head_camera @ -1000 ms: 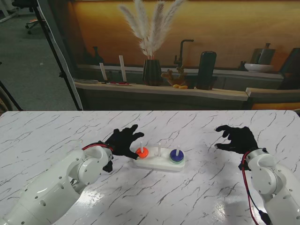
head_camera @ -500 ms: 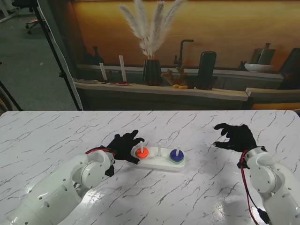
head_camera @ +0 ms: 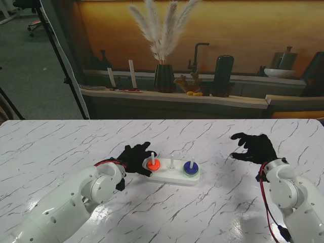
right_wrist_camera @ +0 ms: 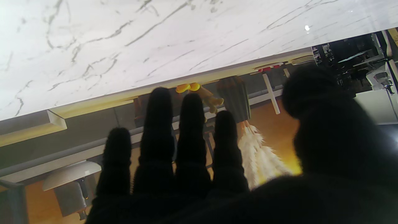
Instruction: Move the three rings of the Hanoi Tower from the left rod to the right rod
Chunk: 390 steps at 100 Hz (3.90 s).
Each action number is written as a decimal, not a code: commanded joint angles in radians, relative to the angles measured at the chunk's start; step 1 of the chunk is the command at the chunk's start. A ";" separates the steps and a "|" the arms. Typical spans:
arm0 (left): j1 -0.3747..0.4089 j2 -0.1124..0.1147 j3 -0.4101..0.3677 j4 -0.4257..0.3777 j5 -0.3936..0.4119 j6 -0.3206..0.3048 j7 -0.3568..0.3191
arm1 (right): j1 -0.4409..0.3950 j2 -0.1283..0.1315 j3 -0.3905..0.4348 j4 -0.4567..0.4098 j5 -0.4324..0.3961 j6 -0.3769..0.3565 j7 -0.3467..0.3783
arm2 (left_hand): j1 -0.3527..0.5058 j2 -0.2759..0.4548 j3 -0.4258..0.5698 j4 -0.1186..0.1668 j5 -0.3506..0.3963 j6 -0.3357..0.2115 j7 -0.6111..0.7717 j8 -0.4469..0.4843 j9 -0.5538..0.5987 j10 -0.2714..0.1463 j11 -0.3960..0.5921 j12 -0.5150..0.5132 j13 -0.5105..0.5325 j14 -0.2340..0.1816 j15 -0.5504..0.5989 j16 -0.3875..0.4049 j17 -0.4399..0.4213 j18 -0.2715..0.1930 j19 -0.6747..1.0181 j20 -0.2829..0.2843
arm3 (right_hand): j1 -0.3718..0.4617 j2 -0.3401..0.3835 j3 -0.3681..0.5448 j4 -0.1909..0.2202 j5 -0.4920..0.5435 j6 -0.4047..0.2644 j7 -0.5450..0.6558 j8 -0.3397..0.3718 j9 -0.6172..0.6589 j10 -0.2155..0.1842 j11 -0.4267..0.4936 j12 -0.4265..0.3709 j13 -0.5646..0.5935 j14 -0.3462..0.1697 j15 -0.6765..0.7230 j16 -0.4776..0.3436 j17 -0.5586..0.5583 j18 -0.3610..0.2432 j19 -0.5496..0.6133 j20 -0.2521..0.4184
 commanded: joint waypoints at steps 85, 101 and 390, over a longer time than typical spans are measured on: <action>-0.005 -0.019 0.017 0.024 -0.006 0.001 0.038 | -0.016 -0.006 0.005 -0.011 0.007 0.003 0.015 | 0.187 0.116 -0.110 -0.017 0.135 -0.252 0.238 0.156 0.108 -0.072 0.023 0.033 0.071 -0.006 0.031 0.034 0.007 -0.004 0.072 0.014 | -0.006 0.007 -0.012 0.017 0.011 -0.025 0.010 -0.002 0.029 -0.019 0.025 0.011 0.010 -0.007 0.017 0.014 -0.010 0.325 0.012 -0.004; 0.000 -0.020 0.003 0.014 -0.007 0.006 0.043 | -0.015 -0.006 0.003 -0.011 0.007 0.004 0.018 | 0.190 0.118 -0.112 -0.020 0.138 -0.254 0.248 0.149 0.135 -0.069 0.031 0.035 0.090 -0.004 0.039 0.038 0.013 0.009 0.085 0.019 | -0.007 0.008 -0.011 0.017 0.010 -0.025 0.009 -0.002 0.029 -0.019 0.025 0.011 0.011 -0.008 0.017 0.014 -0.010 0.325 0.012 -0.004; -0.007 0.005 -0.112 -0.210 -0.007 -0.032 -0.138 | -0.005 -0.005 -0.018 0.013 0.016 -0.004 0.021 | 0.165 0.113 -0.120 -0.024 0.168 -0.228 0.249 0.147 0.216 -0.056 0.044 0.036 0.137 0.015 0.053 0.043 0.025 0.033 0.141 0.015 | -0.006 0.008 -0.012 0.017 0.017 -0.024 0.008 0.001 0.035 -0.023 0.026 0.014 0.012 -0.008 0.016 0.015 -0.011 0.323 0.009 -0.003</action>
